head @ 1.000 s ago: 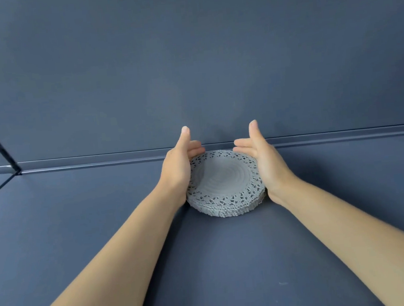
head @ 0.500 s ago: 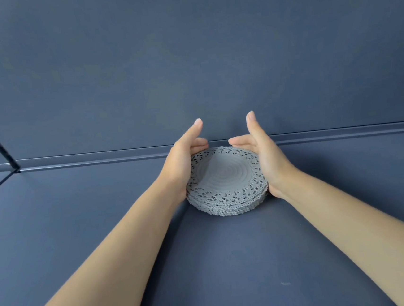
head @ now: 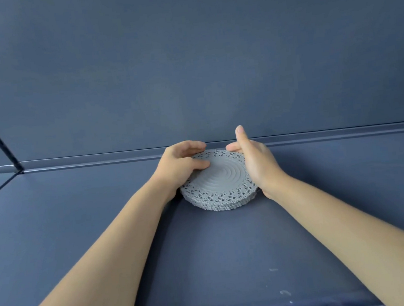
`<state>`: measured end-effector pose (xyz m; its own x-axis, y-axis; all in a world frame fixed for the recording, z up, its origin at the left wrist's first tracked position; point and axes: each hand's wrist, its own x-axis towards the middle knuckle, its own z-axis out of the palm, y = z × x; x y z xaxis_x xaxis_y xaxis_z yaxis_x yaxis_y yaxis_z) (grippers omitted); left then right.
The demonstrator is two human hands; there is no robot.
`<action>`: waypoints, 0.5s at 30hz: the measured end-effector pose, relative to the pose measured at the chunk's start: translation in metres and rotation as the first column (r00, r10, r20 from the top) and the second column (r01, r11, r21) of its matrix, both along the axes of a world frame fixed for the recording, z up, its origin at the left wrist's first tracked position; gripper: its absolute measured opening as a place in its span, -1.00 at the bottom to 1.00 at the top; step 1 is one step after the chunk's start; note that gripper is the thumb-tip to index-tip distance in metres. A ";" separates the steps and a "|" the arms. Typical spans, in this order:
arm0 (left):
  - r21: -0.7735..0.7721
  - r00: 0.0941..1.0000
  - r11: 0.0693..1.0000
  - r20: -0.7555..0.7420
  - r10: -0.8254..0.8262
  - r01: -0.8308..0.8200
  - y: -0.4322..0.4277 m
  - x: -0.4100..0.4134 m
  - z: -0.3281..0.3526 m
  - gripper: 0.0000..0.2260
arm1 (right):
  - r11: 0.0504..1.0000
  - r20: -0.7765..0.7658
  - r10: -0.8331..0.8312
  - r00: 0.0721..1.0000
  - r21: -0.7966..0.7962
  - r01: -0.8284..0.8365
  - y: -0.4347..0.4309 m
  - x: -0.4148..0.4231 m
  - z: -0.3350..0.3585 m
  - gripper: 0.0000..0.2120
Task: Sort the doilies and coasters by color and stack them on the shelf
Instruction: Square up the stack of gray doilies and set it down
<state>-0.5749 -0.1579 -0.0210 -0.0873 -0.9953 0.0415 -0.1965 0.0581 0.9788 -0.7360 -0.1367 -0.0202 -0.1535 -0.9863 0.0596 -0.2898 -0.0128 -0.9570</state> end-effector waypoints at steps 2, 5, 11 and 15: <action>-0.017 1.000 1.000 -0.011 -0.003 0.003 -0.002 0.002 -0.001 -0.69 | 1.000 0.027 -0.003 1.000 0.004 0.003 -0.001 -0.001 0.000 -0.43; -0.063 1.000 0.998 0.014 0.006 -0.005 -0.004 0.001 -0.005 -0.71 | 1.000 0.034 -0.013 0.999 -0.028 0.014 -0.002 -0.001 -0.003 -0.45; -0.170 0.979 0.984 0.183 0.090 -0.059 -0.008 -0.002 -0.014 -0.86 | 0.999 0.093 -0.013 0.996 -0.045 0.017 0.000 0.000 -0.003 -0.38; 0.008 0.999 0.999 -0.007 0.052 -0.052 -0.006 -0.004 -0.009 -0.86 | 0.998 0.116 -0.038 0.993 -0.050 0.044 0.000 0.000 -0.006 -0.35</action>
<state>-0.5788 -0.1638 -0.0303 -0.0351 -0.9988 0.0346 -0.1918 0.0408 0.9806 -0.7361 -0.1369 -0.0257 -0.2024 -0.9751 0.0905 -0.1797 -0.0539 -0.9822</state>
